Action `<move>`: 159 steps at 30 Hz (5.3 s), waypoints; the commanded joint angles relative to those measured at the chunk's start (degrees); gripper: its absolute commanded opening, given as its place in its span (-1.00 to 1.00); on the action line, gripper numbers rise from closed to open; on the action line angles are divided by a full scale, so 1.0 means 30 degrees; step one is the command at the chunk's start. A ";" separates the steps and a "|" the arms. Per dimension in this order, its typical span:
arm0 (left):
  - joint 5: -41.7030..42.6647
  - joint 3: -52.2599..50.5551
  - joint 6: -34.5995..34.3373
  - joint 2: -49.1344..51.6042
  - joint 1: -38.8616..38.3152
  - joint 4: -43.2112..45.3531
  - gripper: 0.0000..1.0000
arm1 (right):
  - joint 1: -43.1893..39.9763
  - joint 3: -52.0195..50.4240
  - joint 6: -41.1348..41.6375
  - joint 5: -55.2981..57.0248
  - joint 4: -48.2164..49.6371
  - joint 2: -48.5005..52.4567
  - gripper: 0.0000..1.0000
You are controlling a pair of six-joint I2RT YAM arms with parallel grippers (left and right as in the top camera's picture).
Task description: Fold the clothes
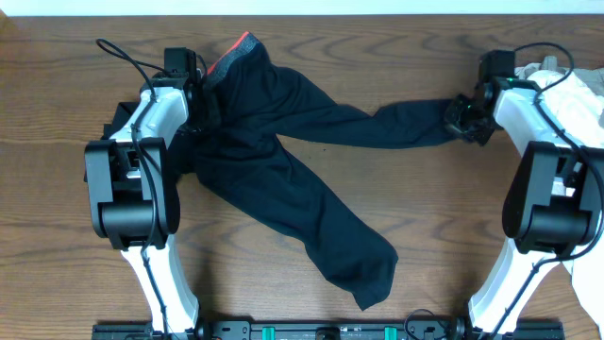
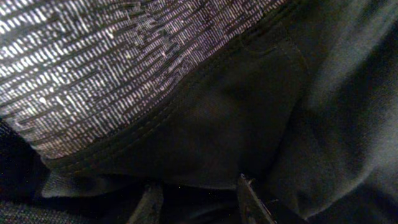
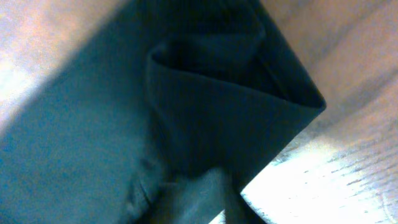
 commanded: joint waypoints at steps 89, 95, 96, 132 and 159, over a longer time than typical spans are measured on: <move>0.2186 -0.0656 -0.0459 0.0714 -0.0168 -0.0889 -0.15 | -0.2171 -0.0029 -0.3606 0.7526 -0.2608 0.1173 -0.98; 0.2200 -0.0641 -0.0459 0.0590 -0.0175 -0.0787 -0.16 | -0.3082 0.0102 -0.4699 0.4350 -0.2076 0.1137 -0.97; 0.2193 -0.0641 -0.0452 0.0459 -0.0175 -0.0838 -0.15 | -0.3169 0.0226 -0.5158 0.3388 -0.1916 0.1137 -0.97; 0.2033 -0.0699 0.4437 -0.4051 -0.4634 0.4000 -0.42 | 0.2419 0.1282 -0.6921 -0.5457 -0.3162 -0.1916 -0.97; -0.1290 0.0160 0.1836 0.4510 0.0408 1.1927 -0.50 | 0.4007 0.1282 -0.7082 -0.6164 -0.5508 -0.2186 -0.97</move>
